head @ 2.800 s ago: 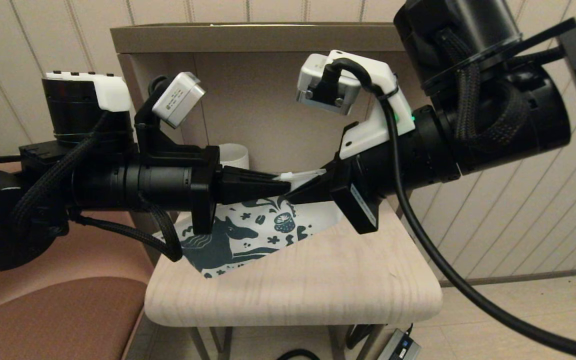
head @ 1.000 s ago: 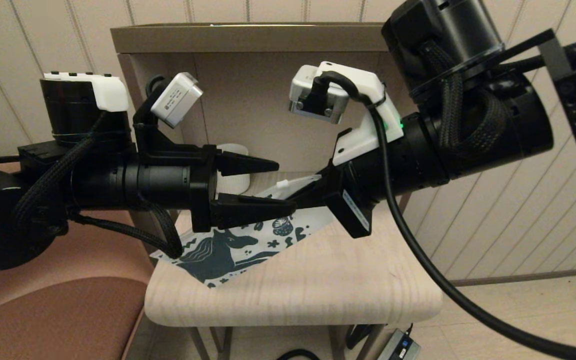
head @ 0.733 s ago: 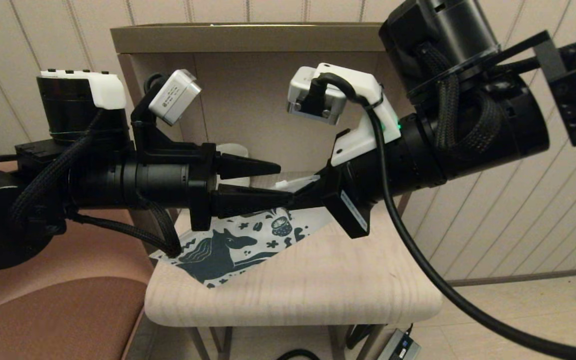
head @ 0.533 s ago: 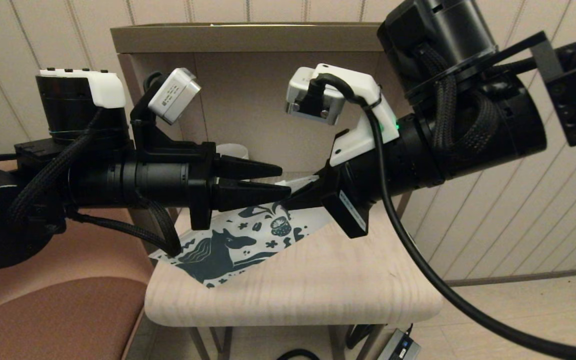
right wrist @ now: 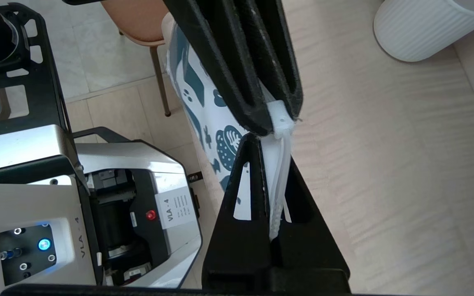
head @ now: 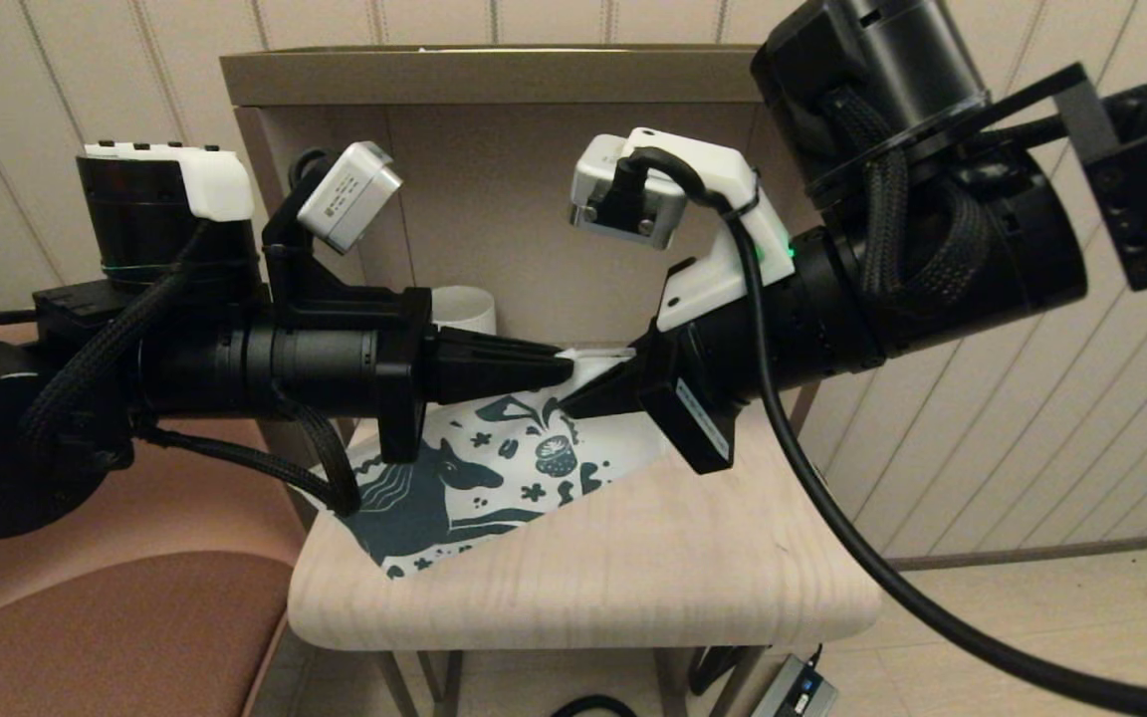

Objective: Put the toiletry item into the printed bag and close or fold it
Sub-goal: Close the strorage bag and place it on the desk

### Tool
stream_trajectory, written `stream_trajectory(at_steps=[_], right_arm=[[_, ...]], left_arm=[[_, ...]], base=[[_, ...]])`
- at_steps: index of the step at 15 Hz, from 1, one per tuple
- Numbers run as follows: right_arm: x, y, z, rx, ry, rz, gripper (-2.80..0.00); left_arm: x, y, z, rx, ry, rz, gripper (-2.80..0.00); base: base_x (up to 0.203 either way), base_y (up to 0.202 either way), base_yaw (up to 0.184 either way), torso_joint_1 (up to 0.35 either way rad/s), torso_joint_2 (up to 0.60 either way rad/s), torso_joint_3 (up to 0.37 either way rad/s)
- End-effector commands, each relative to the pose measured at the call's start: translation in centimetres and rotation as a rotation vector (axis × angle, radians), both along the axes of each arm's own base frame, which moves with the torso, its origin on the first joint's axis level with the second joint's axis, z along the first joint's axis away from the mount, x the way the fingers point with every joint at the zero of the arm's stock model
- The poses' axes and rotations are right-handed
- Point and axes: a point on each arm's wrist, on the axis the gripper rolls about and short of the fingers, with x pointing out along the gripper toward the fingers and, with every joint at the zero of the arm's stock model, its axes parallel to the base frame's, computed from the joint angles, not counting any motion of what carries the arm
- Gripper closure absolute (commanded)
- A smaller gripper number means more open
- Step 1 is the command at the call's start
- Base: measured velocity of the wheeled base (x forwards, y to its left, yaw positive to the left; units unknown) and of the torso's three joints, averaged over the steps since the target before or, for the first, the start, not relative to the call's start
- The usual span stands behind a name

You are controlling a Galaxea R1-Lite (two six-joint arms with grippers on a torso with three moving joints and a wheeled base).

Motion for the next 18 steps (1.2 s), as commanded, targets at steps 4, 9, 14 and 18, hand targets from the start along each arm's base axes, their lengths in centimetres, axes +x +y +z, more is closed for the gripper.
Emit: stream_trajectory(at_steps=[4,9,14,18], right_arm=[[-0.3,-0.6,0.4,0.007,-0.010,-0.005,0.00],[-1.1,-3.0,2.5,0.053,-0.059,-0.048,0.00],[-1.2,-3.5,2.6,0.058,-0.063,-0.054,0.00],[-1.4,-4.1,3.0,0.067,-0.074,-0.068,0.00]], left_arm=[[0.1,0.0,-0.2,0.003,0.002,-0.007,0.00],[0.1,0.0,-0.3,0.003,0.002,-0.008,0.00],[0.1,-0.1,-0.3,0.004,0.003,-0.007,0.00],[0.1,-0.1,-0.4,0.006,0.005,-0.007,0.00]], base=[[0.000,0.000,0.000,0.000,0.00,0.000],[0.000,0.000,0.000,0.000,0.00,0.000],[0.000,0.000,0.000,0.000,0.00,0.000],[0.000,0.000,0.000,0.000,0.00,0.000]])
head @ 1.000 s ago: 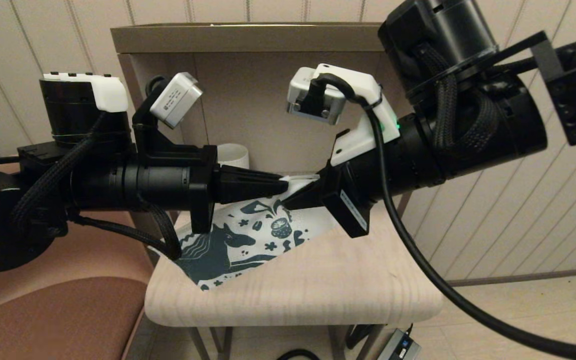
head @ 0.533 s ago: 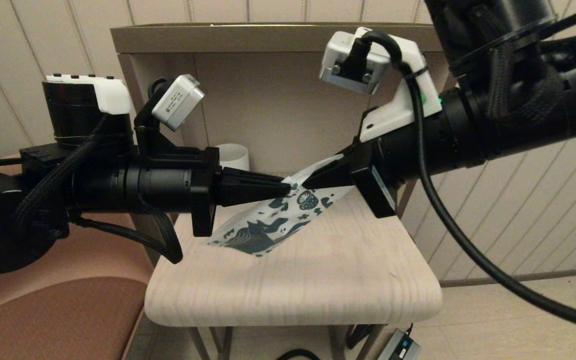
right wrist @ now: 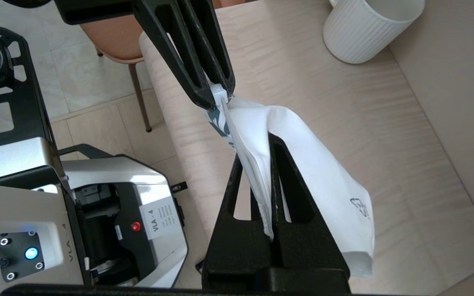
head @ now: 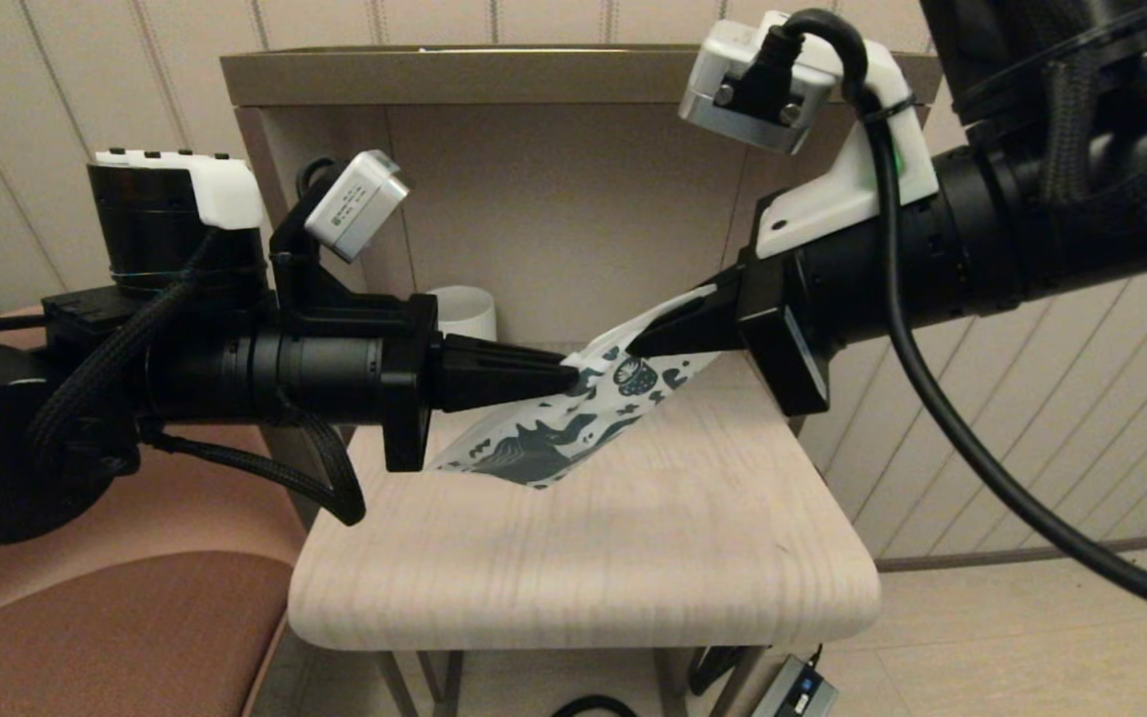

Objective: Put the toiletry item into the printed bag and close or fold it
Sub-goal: Close the strorage bag and place it on the desk

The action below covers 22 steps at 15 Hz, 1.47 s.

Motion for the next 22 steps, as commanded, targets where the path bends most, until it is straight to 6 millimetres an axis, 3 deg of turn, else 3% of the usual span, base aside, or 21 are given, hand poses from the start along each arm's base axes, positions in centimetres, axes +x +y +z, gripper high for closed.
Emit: stream_trajectory(at_steps=[1,22], right_arm=[[-0.3,-0.4,0.3,0.004,-0.007,-0.002,0.00],[-1.4,-3.7,2.9,0.072,-0.083,-0.068,0.00]], left_arm=[[0.1,-0.1,-0.1,0.001,0.002,-0.005,0.00],[0.9,-0.5,-1.5,0.027,0.006,-0.008,0.00]], base=[[0.000,0.000,0.000,0.000,0.00,0.000],[0.000,0.000,0.000,0.000,0.00,0.000]])
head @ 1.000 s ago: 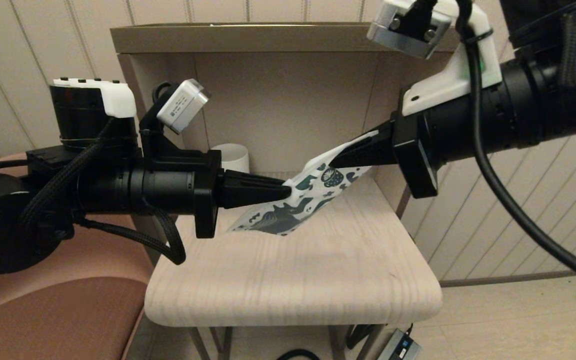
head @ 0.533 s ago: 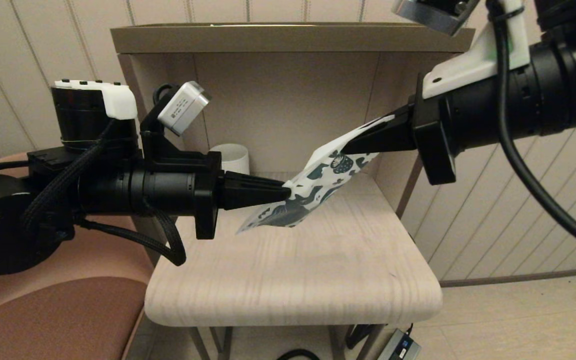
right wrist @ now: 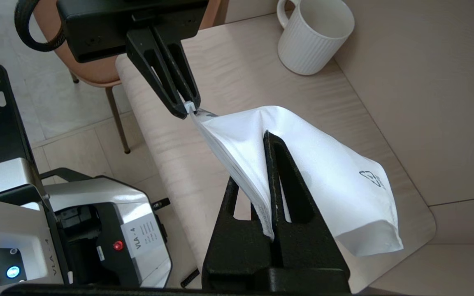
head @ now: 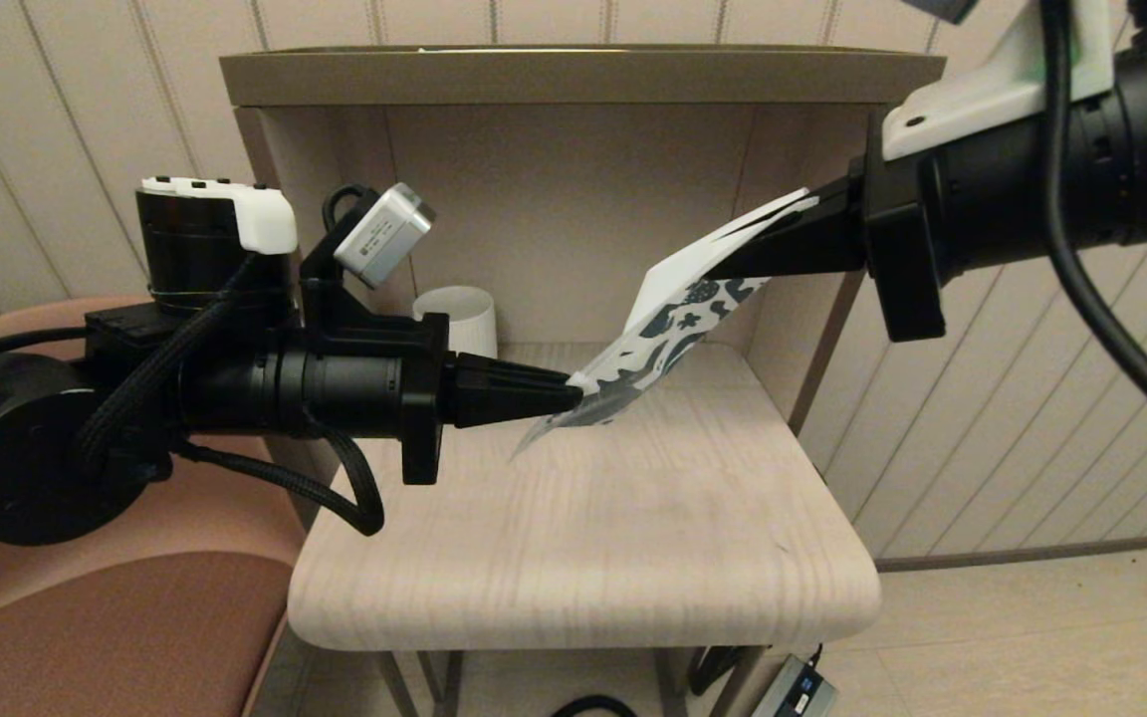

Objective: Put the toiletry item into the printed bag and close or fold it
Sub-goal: Close the strorage bag and place it on the desk

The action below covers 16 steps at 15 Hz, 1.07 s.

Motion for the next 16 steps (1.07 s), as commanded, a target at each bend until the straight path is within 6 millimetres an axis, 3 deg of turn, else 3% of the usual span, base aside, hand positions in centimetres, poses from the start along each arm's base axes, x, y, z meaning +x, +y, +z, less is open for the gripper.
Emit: stream_trajectory(at_steps=[1,16], right_arm=[[-0.3,-0.3,0.3,0.005,-0.008,0.002,0.00],[-1.0,-2.1,1.3,0.035,-0.039,-0.030,0.00]], left_arm=[[0.2,-0.1,-0.2,0.001,0.004,-0.006,0.00],[0.7,-0.4,-1.2,0.019,0.010,-0.008,0.00]], base=[[0.000,0.000,0.000,0.000,0.00,0.000],[0.000,0.000,0.000,0.000,0.00,0.000]])
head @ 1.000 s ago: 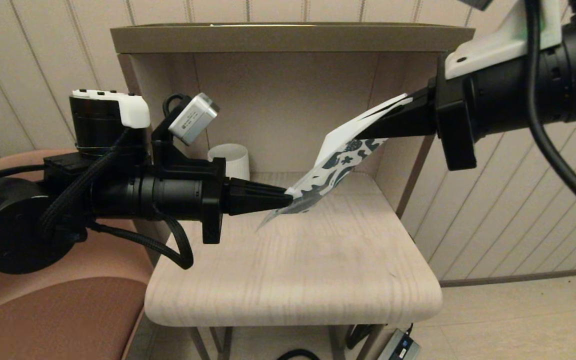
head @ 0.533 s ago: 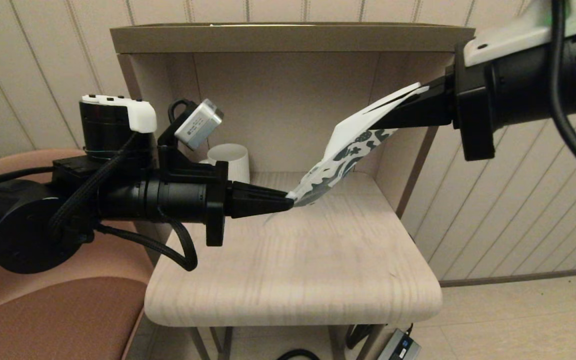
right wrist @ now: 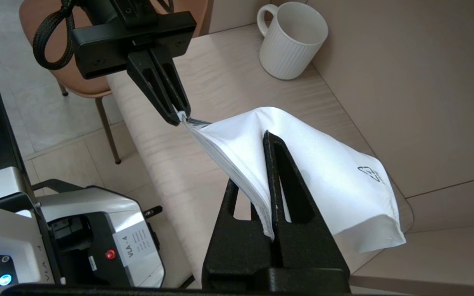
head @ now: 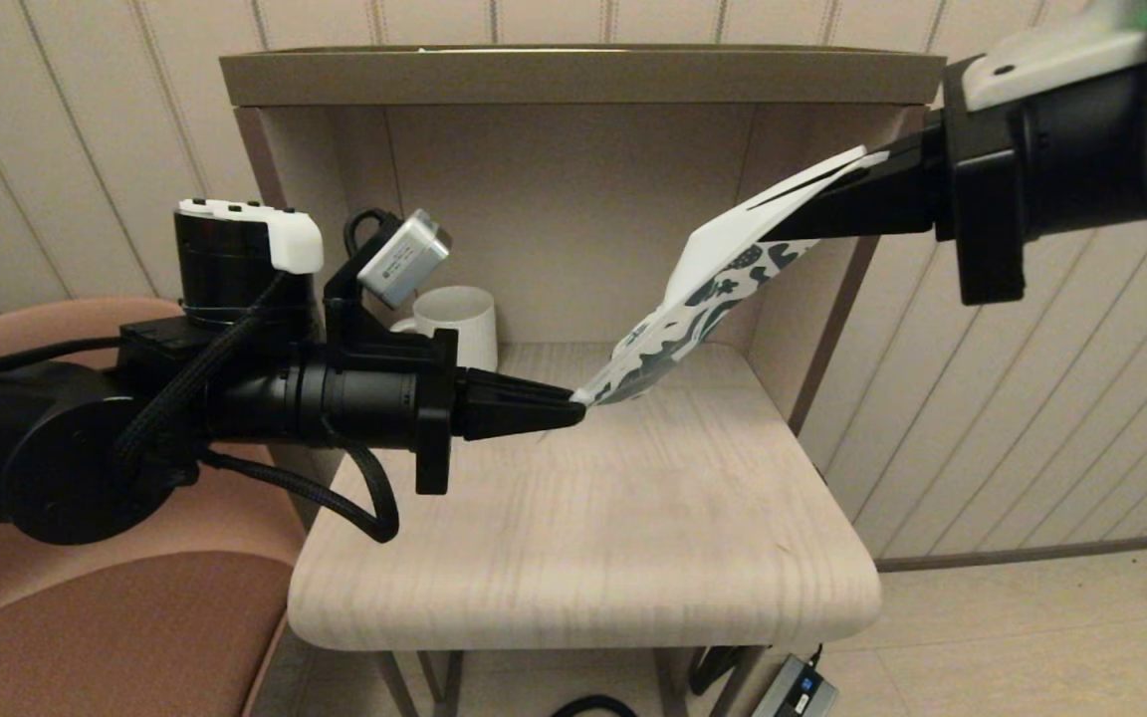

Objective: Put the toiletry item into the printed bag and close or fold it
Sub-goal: Close the strorage bag and place it on the desk

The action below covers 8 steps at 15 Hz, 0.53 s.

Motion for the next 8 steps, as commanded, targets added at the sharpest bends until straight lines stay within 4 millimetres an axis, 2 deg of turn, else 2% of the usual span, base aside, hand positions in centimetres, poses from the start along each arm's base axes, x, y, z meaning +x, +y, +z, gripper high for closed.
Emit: stream_trajectory(at_steps=[1,8], right_arm=[[-0.28,-0.33,0.24,0.004,-0.008,-0.002,0.00],[-0.53,-0.83,0.52,0.011,-0.018,-0.015,0.00]], left_arm=[[0.07,-0.06,-0.09,-0.001,0.000,-0.006,0.00],[0.25,-0.16,-0.39,0.005,-0.004,-0.008,0.00]], base=[[0.000,0.000,0.000,0.000,0.00,0.000],[0.000,0.000,0.000,0.000,0.00,0.000]])
